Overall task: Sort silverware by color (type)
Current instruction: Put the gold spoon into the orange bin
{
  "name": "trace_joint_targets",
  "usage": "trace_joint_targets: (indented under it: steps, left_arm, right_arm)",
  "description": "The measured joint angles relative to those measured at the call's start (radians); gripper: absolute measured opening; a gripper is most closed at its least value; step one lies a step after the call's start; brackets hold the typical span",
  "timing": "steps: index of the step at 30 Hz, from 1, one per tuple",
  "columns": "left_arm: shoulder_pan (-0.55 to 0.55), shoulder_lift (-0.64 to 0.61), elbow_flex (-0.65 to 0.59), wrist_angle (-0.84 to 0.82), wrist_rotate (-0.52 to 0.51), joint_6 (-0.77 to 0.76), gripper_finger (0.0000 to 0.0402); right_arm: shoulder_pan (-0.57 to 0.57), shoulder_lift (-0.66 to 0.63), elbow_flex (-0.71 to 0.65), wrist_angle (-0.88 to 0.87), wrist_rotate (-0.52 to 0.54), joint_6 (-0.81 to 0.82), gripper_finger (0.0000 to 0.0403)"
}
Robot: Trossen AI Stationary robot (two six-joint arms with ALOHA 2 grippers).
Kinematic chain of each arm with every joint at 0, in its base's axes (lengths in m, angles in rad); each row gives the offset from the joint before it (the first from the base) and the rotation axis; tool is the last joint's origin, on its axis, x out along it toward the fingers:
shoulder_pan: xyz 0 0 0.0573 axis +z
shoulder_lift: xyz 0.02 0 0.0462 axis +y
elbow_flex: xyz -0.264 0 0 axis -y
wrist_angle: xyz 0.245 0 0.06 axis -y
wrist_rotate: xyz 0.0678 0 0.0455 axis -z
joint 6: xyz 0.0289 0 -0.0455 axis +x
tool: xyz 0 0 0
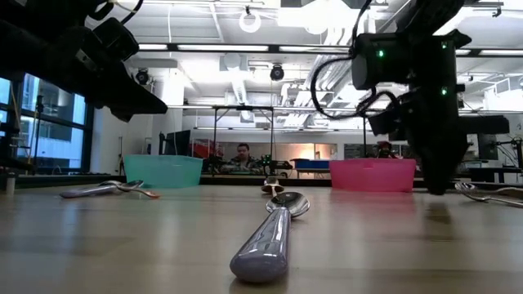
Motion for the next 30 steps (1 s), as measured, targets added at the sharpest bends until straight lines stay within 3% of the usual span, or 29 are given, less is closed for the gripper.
trace_joint_targets:
  steps: [18, 23, 30]
  left_arm:
    - [0.000, 0.000, 0.000, -0.013, 0.006, -0.024, 0.0021]
    - [0.000, 0.000, 0.000, -0.010, 0.007, -0.023, 0.0021]
    - [0.000, 0.000, 0.000, -0.002, 0.007, -0.004, 0.0024]
  right_arm:
    - [0.063, -0.325, 0.003, -0.068, 0.102, 0.183, 0.0000]
    - [0.108, -0.415, 0.004, -0.075, 0.199, 0.223, 0.0000]
    - [0.204, -0.503, 0.005, -0.001, 0.417, 0.260, 0.0000]
